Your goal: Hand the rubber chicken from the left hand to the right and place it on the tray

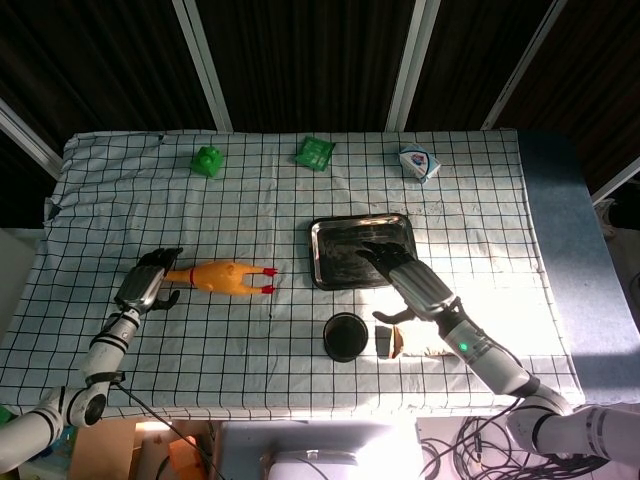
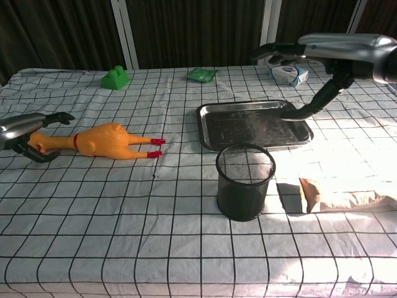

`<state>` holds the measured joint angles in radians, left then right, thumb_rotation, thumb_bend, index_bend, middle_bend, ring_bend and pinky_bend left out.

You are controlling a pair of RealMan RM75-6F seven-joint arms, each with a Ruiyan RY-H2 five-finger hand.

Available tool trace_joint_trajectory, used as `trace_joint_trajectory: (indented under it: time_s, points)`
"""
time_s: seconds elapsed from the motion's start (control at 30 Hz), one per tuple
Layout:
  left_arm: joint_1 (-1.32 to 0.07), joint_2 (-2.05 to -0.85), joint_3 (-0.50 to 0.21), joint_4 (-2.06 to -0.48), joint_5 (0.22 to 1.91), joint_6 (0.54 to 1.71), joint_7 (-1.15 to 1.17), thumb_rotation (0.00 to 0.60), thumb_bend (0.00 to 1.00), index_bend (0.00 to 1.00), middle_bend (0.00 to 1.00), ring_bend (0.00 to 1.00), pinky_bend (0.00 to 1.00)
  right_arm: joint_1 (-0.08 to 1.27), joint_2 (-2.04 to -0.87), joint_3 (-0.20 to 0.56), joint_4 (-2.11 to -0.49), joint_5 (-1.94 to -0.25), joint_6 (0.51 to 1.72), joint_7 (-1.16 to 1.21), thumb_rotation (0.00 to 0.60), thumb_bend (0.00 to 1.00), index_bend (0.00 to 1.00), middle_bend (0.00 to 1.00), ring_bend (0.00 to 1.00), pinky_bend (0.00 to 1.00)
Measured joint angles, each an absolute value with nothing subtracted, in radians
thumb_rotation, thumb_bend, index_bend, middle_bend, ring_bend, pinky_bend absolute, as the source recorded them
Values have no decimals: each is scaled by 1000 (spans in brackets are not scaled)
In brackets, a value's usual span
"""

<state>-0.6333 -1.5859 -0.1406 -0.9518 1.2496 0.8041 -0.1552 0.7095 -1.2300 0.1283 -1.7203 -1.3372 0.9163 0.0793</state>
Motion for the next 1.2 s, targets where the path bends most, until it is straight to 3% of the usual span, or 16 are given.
trace_joint_trajectory:
  time_s: [0.23,0.43,0.57,0.73,0.8,0.93,1.2]
  points:
    - [-646,-1646,-139,-850,1273,808,-191,600,415,510,217,39,94,711,-1217,129,-1727,-1320,888,92,600,154,0,0,0,2]
    - [-646,-1674,-136,-815,1309,870,-214,600,509,670,364,145,131,715,-1212,133,-1731,-1302,875,79,600,154,0,0,0,2]
    - [-637,-1691,-141,-796,1336,956,-252,600,594,671,554,251,179,715,-1208,135,-1734,-1293,871,72,600,154,0,0,0,2]
    - [-619,-1696,-152,-786,1370,1064,-363,600,673,672,661,327,282,716,-1204,144,-1742,-1289,873,72,600,154,0,0,0,2]
    - [-614,-1692,-153,-787,1386,1090,-400,600,714,671,698,377,377,717,-1205,148,-1744,-1289,875,68,600,154,0,0,0,2]
    - [-603,-1671,-148,-812,1420,1138,-472,600,745,672,731,447,508,723,-1215,164,-1746,-1287,889,55,600,154,0,0,0,2]
    - [-594,-1629,-146,-936,1454,1196,-485,600,750,671,744,461,570,768,-1286,241,-1739,-1214,920,-2,600,154,0,0,0,3]
